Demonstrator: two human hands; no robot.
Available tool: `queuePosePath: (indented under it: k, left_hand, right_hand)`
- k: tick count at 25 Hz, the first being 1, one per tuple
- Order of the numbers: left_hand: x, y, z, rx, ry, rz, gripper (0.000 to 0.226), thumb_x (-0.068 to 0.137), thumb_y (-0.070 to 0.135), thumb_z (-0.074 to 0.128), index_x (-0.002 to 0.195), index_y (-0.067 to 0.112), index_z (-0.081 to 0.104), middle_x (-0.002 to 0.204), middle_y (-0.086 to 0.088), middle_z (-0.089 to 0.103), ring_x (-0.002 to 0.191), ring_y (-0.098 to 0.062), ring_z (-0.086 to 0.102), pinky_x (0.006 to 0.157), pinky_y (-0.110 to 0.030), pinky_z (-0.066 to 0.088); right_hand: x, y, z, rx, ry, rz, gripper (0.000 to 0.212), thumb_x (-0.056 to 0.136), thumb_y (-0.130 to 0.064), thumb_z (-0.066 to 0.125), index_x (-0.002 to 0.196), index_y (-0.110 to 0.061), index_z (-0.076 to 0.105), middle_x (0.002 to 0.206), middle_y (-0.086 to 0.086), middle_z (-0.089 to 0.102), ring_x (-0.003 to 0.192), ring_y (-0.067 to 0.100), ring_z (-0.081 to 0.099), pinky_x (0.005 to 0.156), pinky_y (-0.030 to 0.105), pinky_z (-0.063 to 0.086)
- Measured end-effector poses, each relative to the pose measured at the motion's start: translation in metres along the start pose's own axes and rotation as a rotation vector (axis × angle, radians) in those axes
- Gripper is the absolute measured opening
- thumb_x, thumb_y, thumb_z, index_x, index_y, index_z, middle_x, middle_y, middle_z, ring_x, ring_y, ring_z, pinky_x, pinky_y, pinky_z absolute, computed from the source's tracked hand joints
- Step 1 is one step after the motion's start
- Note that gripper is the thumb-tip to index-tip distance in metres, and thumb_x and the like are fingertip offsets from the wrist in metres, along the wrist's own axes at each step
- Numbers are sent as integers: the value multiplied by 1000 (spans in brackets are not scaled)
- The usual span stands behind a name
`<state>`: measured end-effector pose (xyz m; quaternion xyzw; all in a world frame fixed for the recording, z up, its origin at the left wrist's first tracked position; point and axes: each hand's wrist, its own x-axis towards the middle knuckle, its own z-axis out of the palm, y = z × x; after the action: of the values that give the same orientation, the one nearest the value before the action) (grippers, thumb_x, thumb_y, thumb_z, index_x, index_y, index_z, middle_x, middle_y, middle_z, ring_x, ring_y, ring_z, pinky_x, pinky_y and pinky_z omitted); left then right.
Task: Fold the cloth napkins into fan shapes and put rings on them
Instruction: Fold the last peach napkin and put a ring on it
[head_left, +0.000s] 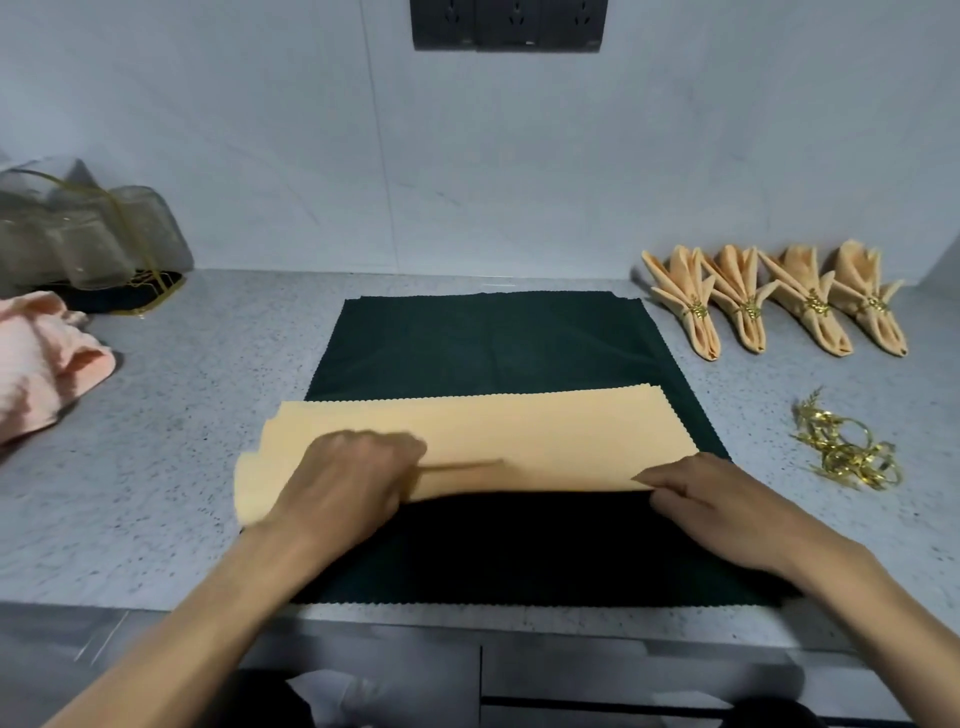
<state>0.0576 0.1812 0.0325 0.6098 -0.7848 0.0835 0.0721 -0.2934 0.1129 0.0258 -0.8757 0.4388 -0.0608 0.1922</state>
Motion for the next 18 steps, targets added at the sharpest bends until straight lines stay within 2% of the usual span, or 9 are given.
queuePosePath:
  k: [2, 4, 5, 7, 9, 12, 15, 17, 18]
  left_hand:
    - [18, 5, -4, 29, 77, -11, 26, 56, -1, 62, 76, 15, 67, 69, -1, 68, 58, -30, 63, 47, -35, 49]
    - [25, 10, -8, -6, 65, 20, 23, 66, 11, 52, 80, 18, 68, 73, 1, 69, 67, -28, 64, 54, -37, 51]
    - [25, 10, -10, -46, 28, 21, 28, 71, 21, 44, 84, 21, 69, 75, 2, 69, 72, -26, 63, 58, -37, 51]
    - [19, 6, -14, -106, -2, 19, 35, 78, 32, 37, 91, 27, 69, 77, 6, 69, 77, -23, 62, 63, -35, 49]
    - [14, 2, -20, -162, 64, -33, 30, 84, 35, 41, 91, 28, 69, 72, 7, 68, 73, -23, 62, 57, -32, 44]
    - [15, -5, -18, -157, 78, -93, 21, 90, 29, 47, 93, 26, 68, 71, 4, 67, 71, -26, 62, 55, -33, 43]
    - [30, 0, -25, -22, 14, -131, 20, 77, 7, 56, 86, 23, 65, 71, 0, 64, 72, -31, 60, 60, -36, 48]
    - [40, 3, -31, 111, 294, -130, 33, 59, -9, 63, 76, 19, 66, 65, -1, 63, 63, -33, 60, 55, -34, 43]
    - [40, 5, -33, 149, 426, -101, 39, 53, -15, 63, 77, 16, 68, 68, 0, 66, 65, -31, 61, 57, -34, 40]
  right_hand:
    - [-4, 5, -8, 108, -6, 41, 29, 94, -22, 43, 73, -11, 60, 63, -6, 55, 66, 16, 56, 68, 41, 45]
    - [-10, 7, -10, 150, -53, 60, 37, 88, -33, 41, 95, -21, 75, 88, -22, 69, 88, -1, 62, 84, 28, 49]
    - [-14, 7, -10, 165, -97, 67, 38, 88, -38, 42, 108, -30, 74, 106, -28, 68, 101, -8, 59, 93, 21, 45]
    - [-20, 1, -9, 110, -178, 81, 36, 91, -52, 53, 124, -44, 62, 124, -34, 56, 113, -13, 50, 97, 15, 40]
    - [-23, -7, -4, -53, -176, 92, 48, 88, -62, 57, 133, -47, 48, 129, -34, 47, 119, -10, 44, 99, 16, 37]
    - [-13, -14, 9, -249, 44, 54, 25, 96, -36, 51, 119, -34, 58, 115, -16, 64, 113, 12, 58, 89, 28, 45]
    - [3, -16, 4, -264, 409, 177, 32, 88, -9, 58, 115, -21, 68, 86, 6, 73, 82, 31, 67, 68, 40, 53]
    - [3, -15, -10, -324, 696, 174, 40, 74, 7, 65, 110, -8, 70, 77, 15, 70, 65, 35, 65, 58, 41, 54]
    - [-2, -13, -14, -376, 789, 124, 44, 68, 12, 67, 109, -4, 69, 81, 16, 71, 68, 35, 66, 60, 41, 53]
